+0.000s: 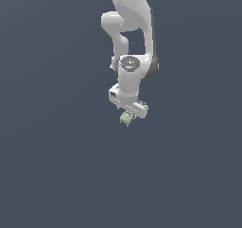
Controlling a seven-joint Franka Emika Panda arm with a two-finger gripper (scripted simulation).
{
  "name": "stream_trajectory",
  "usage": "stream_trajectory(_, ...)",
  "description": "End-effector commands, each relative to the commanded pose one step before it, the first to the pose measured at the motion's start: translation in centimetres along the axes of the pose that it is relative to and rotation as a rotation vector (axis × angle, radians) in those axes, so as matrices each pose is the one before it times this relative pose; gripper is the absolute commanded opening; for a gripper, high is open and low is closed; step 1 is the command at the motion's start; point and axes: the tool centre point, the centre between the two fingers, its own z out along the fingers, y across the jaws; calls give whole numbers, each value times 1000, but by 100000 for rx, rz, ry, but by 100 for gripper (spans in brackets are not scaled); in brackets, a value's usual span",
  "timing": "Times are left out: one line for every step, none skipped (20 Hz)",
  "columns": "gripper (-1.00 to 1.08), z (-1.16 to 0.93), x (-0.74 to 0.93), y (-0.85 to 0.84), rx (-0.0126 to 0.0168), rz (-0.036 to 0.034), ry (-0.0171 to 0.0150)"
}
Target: Pick up the object and move it to a goal position.
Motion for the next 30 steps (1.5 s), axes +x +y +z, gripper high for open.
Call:
stream_trajectory(100,570,-32,39,-51,67,-50)
stream_trajectory(100,363,-23,-4,0,0,0)
stream_trajectory(100,423,-5,25,-2,68,9)
stream_trajectory(100,484,-9,24,-2,68,9)
stream_trajectory(100,544,-33,-7,0,0,0)
stream_trajectory(100,521,3,32,-2,97,13)
stream_trajectory(100,460,-21,-11,0,0,0)
stream_trajectory(100,390,10,15,3,69,7)
stream_trajectory(100,326,-4,-17,0,0,0)
stream_trajectory(100,260,3,-18,0,0,0)
stream_trajectory(100,192,29,12,15,67,1)
stream_trajectory(100,138,8,-15,0,0,0)
stream_trajectory(100,81,7,-10,0,0,0)
stream_trajectory(100,27,2,-4,0,0,0)
stream_trajectory(-100,0,0,0,0,0,0)
stream_trajectory(-100,0,0,0,0,0,0)
stream_trajectory(-100,0,0,0,0,0,0)
stream_trajectory(-100,0,0,0,0,0,0)
stream_trajectory(-100,0,0,0,0,0,0)
stream_trajectory(-100,0,0,0,0,0,0)
stream_trajectory(-100,0,0,0,0,0,0)
stream_trajectory(-100,0,0,0,0,0,0)
stream_trajectory(-100,0,0,0,0,0,0)
stream_trajectory(-100,0,0,0,0,0,0)
stream_trajectory(-100,-105,-16,-106,151,-139,101)
stream_trajectory(-100,-23,-7,-2,0,0,0)
stream_trajectory(-100,-69,-20,-5,0,0,0)
stream_trajectory(-100,-115,-34,-8,0,0,0)
stream_trajectory(-100,-161,-48,-11,0,0,0)
stream_trajectory(-100,-207,-61,-14,0,0,0)
